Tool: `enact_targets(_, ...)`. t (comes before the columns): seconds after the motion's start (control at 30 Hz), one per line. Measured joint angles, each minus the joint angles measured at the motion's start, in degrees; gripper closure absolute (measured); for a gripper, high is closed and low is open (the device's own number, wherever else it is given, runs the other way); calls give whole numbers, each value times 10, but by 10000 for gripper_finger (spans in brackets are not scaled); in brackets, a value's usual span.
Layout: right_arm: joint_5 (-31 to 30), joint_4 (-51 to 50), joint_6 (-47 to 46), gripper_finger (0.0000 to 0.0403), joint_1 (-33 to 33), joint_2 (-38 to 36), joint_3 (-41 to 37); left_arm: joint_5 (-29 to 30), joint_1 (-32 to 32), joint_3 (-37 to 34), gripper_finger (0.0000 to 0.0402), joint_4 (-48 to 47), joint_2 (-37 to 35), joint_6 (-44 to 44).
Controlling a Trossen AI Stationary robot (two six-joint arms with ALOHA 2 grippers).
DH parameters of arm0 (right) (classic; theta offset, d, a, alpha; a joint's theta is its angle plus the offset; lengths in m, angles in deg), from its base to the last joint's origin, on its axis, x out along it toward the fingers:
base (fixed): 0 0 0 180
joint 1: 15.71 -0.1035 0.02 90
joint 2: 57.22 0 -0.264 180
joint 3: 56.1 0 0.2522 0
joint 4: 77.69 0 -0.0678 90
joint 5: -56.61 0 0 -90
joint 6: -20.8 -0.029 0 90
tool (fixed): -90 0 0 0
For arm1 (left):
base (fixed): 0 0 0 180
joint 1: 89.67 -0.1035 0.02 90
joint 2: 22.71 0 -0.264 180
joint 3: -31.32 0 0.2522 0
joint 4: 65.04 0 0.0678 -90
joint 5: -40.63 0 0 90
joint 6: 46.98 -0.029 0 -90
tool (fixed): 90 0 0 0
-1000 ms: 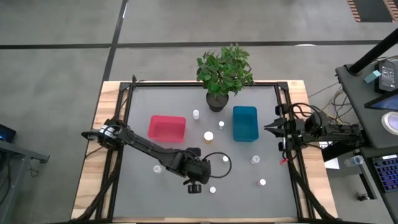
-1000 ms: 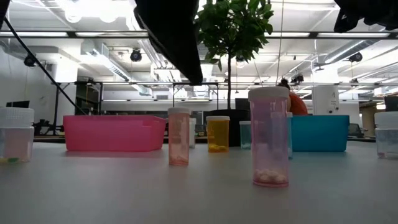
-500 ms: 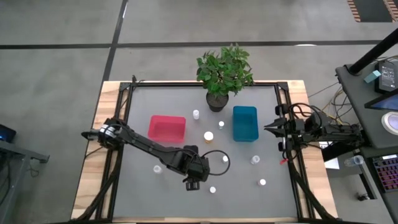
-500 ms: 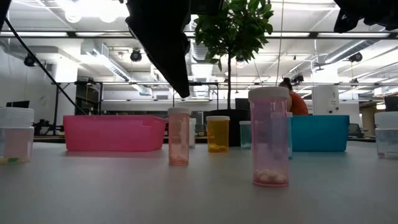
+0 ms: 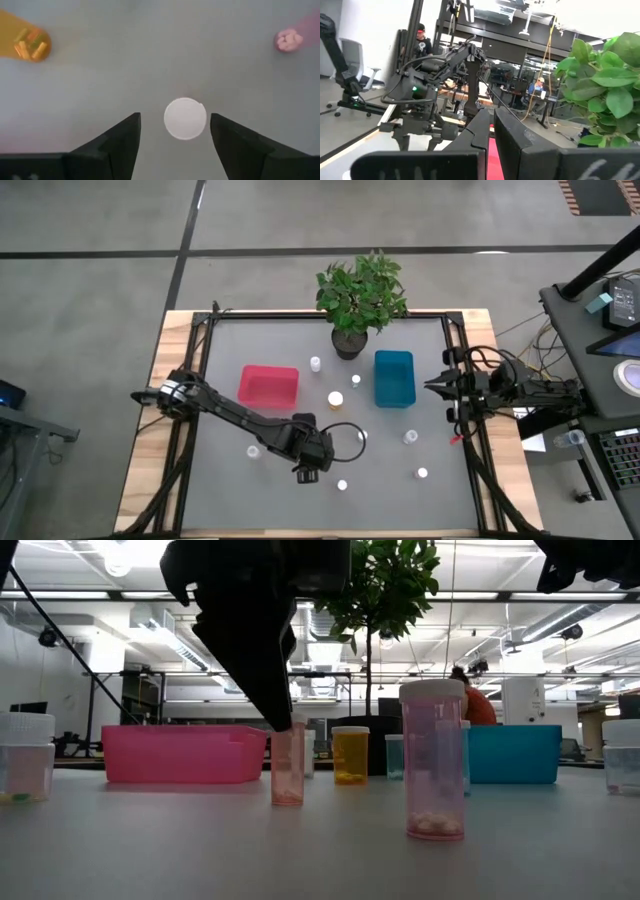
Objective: Pick and place medicine bottles into bin by pill shape (circle, oval)
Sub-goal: Put the small pink pill bottle into the pink bin
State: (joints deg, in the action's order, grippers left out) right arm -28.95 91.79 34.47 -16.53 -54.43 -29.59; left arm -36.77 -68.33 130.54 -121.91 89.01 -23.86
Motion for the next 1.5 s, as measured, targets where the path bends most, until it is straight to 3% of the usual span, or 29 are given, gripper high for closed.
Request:
enact_targets(0.27,-1,0,5,385,0,0,0,1,0,-10,187,29,0,-27)
enact_targets(0.73,-1,-1,5,385,0,0,0,-3,1,-11,298,27,0,-45)
enact_targets(1.0,-1,-1,3,385,0,0,-2,-3,1,-8,310,21,-7,-73)
enact_targets(1.2,-4,-1,-2,385,0,0,-2,43,-4,-12,312,-36,-56,-93)
enact_targets(1.33,-27,-1,-2,385,0,0,-2,101,-11,-15,303,-86,-109,-101)
enact_targets(1.5,-31,-1,-15,385,0,0,-2,134,-45,-30,300,-148,-189,-100)
